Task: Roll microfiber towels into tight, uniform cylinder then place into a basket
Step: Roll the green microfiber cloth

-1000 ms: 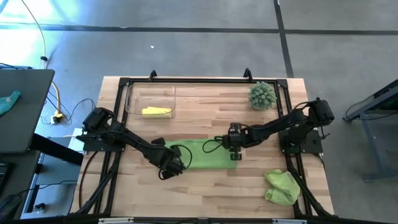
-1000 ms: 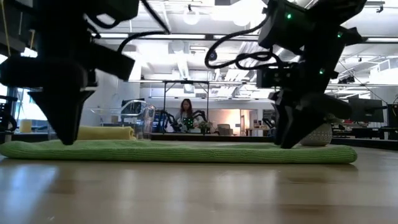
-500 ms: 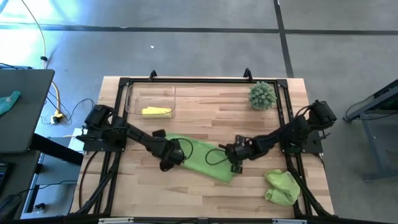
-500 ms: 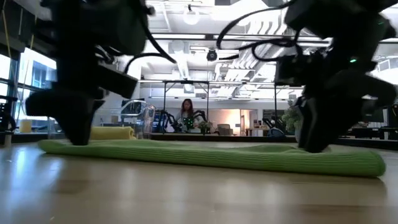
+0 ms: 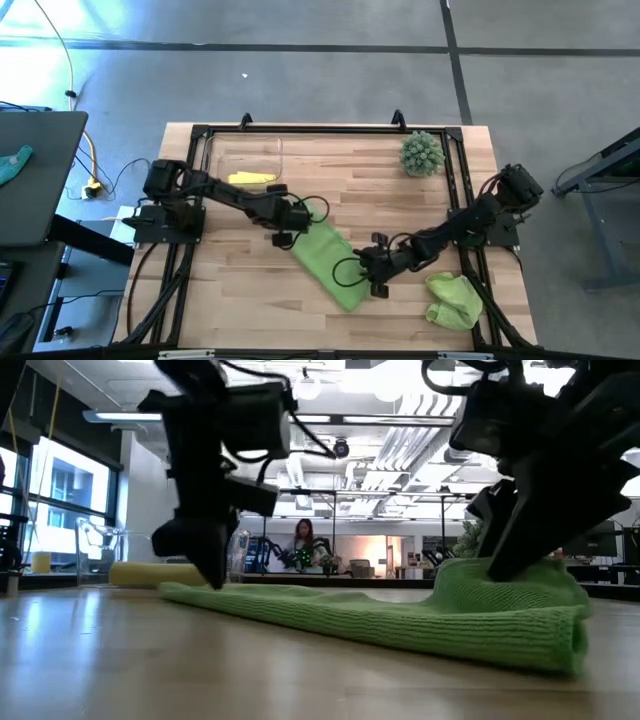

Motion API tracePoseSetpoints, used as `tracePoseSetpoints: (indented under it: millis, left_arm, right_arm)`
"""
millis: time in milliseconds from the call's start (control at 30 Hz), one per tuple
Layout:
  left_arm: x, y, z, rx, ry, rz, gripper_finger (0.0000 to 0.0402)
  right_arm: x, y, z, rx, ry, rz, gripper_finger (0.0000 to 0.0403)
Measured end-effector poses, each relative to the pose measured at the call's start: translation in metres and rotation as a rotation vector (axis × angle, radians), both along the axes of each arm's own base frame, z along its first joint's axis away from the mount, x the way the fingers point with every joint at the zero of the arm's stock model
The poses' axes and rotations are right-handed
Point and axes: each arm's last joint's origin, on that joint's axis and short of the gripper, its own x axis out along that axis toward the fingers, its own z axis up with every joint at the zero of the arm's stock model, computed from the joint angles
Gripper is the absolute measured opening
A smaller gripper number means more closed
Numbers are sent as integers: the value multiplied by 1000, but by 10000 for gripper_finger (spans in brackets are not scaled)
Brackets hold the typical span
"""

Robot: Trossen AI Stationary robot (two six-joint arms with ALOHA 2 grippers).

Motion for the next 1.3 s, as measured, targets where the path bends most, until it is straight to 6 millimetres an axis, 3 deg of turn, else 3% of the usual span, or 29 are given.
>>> tracePoseSetpoints:
  millis: [233,433,633,733,1100,1300]
  left_arm:
    - [13,-5,33,101,61,-71,92]
    - [22,-36,43,-87,-13,-126,92]
    - [24,-84,23,-203,-175,-301,92]
    - [24,-96,11,-218,-274,-330,92]
    - [-7,-85,-25,-222,-255,-122,92]
    - [-14,-79,-30,-58,-180,-243,92]
  right_arm:
    - [-5,-2,17,-97,172,49,144]
    - [-3,-1,29,-190,218,155,144]
    - [1,1,25,-230,155,253,144]
    - [0,1,21,-223,139,251,144]
    - [9,6,12,-167,85,198,144]
    - [18,11,-7,-152,71,201,144]
